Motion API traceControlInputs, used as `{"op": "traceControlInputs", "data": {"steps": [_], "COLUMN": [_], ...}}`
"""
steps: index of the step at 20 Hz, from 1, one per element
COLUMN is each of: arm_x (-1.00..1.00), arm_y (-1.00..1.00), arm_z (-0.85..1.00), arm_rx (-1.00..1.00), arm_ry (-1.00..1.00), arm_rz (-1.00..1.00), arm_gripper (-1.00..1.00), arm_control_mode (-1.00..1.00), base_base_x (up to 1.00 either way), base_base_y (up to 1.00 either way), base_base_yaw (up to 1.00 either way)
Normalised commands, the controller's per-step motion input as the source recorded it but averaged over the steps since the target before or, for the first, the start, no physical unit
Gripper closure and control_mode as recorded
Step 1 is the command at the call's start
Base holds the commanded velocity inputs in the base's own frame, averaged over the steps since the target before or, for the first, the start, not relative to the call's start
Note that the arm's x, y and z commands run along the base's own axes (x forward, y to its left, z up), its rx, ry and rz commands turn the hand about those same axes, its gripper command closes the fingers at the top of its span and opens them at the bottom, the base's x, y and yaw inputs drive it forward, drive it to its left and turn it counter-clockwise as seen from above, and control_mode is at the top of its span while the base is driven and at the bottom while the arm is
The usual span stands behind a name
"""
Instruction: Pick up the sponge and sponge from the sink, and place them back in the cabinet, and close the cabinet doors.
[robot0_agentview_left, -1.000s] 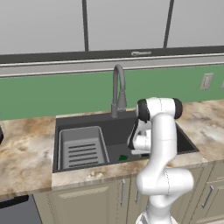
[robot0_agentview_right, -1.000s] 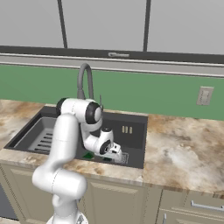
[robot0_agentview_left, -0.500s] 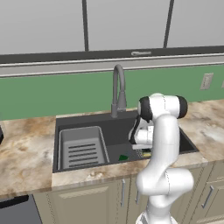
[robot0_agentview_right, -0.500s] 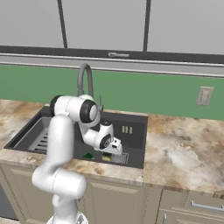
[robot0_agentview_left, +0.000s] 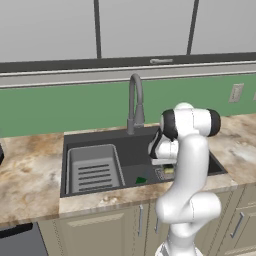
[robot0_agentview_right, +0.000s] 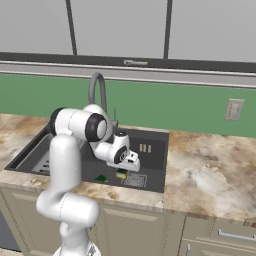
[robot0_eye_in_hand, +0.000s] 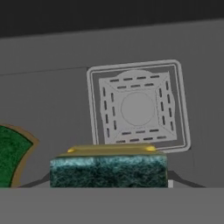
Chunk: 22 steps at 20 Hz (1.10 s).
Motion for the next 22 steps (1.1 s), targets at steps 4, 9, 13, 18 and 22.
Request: {"op": "traceControlInputs", "data": {"steps": [4, 9, 13, 18, 22], "arm_x": [0.00, -0.03, -0.16, -0.26, -0.32], "arm_y": [0.00, 0.00, 0.00, 0.00, 0.00], "arm_z": [0.28, 0.26, 0.25, 0.29, 0.33], "arm_rx": [0.00, 0.00, 0.00, 0.00, 0.00], "arm_ry": [0.00, 0.00, 0.00, 0.00, 0.00], "arm_rz": [0.00, 0.00, 0.00, 0.00, 0.01], "arm_gripper": [1.00, 1.00, 1.00, 1.00, 1.00], "arm_control_mode": [-1.00, -1.00, -1.00, -1.00, -1.00], "base_base_x": [0.00, 0.00, 0.00, 0.00, 0.00], "base_base_y": [0.00, 0.00, 0.00, 0.00, 0.00], "base_base_yaw": [0.00, 0.00, 0.00, 0.00, 0.00]}}
